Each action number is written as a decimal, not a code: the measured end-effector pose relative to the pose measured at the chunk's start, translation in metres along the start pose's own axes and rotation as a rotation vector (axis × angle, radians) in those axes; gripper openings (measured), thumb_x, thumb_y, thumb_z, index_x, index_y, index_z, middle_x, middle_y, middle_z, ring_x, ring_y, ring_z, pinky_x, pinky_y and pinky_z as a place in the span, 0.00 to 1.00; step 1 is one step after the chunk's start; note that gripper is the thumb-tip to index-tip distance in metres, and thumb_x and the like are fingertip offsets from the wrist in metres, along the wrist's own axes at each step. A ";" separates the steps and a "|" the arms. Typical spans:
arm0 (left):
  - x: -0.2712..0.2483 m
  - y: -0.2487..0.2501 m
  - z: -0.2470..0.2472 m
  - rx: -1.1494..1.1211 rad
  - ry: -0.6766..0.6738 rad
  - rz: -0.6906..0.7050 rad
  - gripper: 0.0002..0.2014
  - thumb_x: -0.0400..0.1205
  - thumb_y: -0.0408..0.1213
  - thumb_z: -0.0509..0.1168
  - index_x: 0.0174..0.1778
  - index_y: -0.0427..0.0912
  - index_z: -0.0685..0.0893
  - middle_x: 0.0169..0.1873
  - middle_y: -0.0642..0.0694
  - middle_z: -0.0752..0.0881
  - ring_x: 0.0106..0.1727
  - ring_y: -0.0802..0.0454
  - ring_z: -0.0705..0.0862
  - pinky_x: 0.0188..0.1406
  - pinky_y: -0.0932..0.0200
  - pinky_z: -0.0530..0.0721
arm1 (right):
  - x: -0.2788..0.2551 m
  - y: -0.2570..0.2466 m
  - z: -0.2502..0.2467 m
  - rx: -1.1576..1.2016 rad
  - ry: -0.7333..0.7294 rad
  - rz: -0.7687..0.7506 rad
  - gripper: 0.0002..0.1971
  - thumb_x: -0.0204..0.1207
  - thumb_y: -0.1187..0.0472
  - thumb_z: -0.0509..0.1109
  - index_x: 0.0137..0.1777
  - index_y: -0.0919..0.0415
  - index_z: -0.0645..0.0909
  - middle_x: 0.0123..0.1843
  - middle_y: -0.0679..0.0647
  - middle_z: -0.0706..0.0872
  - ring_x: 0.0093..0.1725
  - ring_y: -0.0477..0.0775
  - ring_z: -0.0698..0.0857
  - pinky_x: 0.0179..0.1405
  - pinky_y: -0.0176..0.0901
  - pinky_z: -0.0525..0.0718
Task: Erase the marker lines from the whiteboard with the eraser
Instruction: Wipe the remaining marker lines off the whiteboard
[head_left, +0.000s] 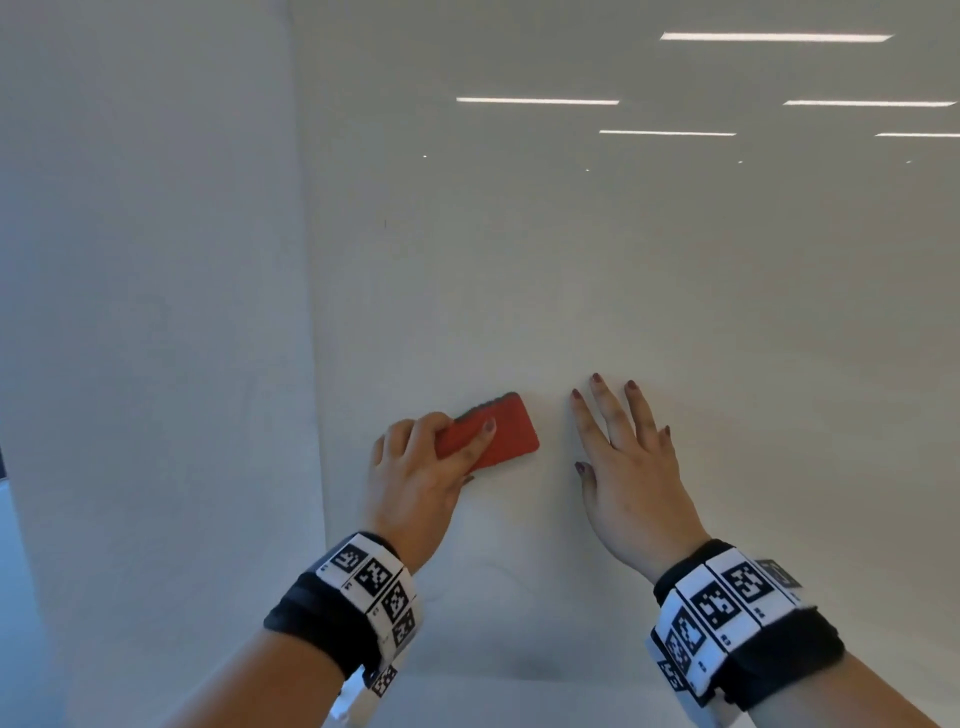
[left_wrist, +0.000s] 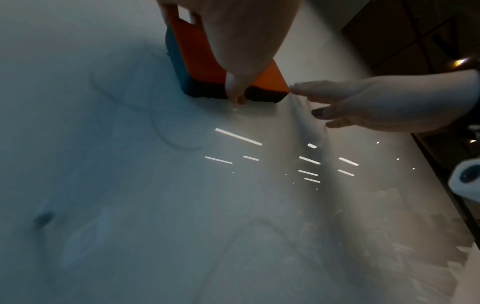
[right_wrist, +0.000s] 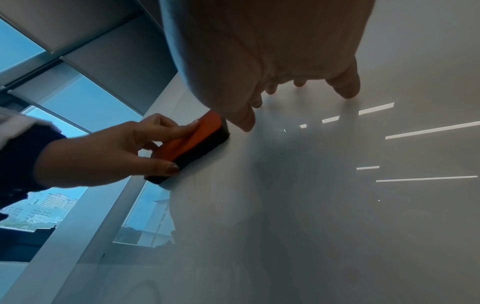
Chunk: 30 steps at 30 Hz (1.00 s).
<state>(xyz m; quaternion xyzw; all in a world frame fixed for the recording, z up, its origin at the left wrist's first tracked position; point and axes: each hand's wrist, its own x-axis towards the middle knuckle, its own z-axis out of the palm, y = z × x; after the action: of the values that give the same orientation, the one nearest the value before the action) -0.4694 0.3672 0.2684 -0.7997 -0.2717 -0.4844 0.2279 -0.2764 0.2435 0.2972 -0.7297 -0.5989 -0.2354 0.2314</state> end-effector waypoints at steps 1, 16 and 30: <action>-0.007 -0.002 0.002 -0.007 -0.008 0.001 0.31 0.69 0.40 0.78 0.68 0.60 0.78 0.55 0.43 0.80 0.51 0.40 0.75 0.49 0.43 0.80 | -0.001 0.000 0.001 0.001 0.000 -0.002 0.33 0.84 0.58 0.55 0.85 0.49 0.43 0.84 0.44 0.34 0.82 0.54 0.31 0.78 0.67 0.52; 0.059 -0.022 -0.033 0.036 0.091 -0.112 0.28 0.75 0.43 0.72 0.72 0.59 0.75 0.59 0.40 0.76 0.56 0.38 0.72 0.53 0.43 0.76 | -0.007 0.007 0.014 -0.051 0.032 -0.010 0.36 0.80 0.58 0.61 0.85 0.52 0.47 0.86 0.50 0.42 0.84 0.60 0.39 0.72 0.74 0.61; -0.038 -0.005 0.018 -0.033 -0.006 0.086 0.29 0.71 0.37 0.76 0.67 0.63 0.80 0.54 0.46 0.78 0.51 0.42 0.75 0.51 0.43 0.76 | -0.007 -0.002 0.021 -0.046 0.007 0.033 0.35 0.82 0.57 0.59 0.85 0.55 0.45 0.85 0.49 0.36 0.82 0.60 0.34 0.74 0.75 0.57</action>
<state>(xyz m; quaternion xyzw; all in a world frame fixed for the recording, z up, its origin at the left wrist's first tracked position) -0.4754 0.3742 0.2274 -0.8157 -0.2299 -0.4762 0.2344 -0.2784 0.2515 0.2770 -0.7438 -0.5802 -0.2479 0.2205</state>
